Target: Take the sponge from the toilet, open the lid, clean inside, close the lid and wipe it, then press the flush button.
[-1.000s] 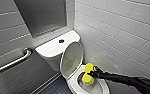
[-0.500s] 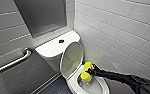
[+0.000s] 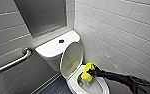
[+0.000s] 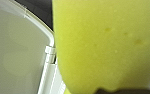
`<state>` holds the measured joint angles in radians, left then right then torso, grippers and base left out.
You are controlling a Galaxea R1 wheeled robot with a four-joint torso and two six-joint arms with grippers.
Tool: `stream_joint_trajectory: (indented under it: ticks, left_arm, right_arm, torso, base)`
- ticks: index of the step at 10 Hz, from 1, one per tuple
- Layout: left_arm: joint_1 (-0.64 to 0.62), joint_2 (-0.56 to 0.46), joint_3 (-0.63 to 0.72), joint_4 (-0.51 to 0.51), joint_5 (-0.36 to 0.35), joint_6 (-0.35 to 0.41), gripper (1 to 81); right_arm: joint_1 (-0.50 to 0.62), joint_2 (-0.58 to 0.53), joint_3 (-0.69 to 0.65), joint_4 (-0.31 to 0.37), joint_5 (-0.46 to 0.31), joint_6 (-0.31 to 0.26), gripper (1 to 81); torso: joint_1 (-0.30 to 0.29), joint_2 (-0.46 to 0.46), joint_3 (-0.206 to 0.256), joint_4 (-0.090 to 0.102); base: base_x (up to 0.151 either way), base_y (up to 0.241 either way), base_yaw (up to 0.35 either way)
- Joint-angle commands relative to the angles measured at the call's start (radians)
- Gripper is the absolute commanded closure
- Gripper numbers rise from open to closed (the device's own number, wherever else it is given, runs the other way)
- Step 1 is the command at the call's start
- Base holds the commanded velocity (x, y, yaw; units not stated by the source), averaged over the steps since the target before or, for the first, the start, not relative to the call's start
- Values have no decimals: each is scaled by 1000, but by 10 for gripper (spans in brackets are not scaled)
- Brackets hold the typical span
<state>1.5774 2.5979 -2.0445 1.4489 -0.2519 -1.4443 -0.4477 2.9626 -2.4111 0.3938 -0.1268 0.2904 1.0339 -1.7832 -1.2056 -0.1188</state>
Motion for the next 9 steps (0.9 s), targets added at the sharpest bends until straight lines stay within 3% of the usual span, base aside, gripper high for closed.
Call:
stream_joint_trajectory:
  ticks: [1, 4, 9]
  left_arm:
    - [34, -22, 20, -5, -1, 1, 10]
    - [34, -24, 24, -12, -1, 4, 10]
    - [34, -27, 27, -10, -30, 4, 10]
  right_arm:
    - [114, -18, 15, 36, -27, 6, 811]
    - [79, -85, 76, 60, -13, 4, 811]
    - [-70, -320, 388, 62, 179, 32, 811]
  torso:
    - [0, 0, 0, 0]
    - [0, 0, 0, 0]
    - [0, 0, 0, 0]
  base:
    - [0, 0, 0]
    - [0, 0, 0]
    - [0, 0, 0]
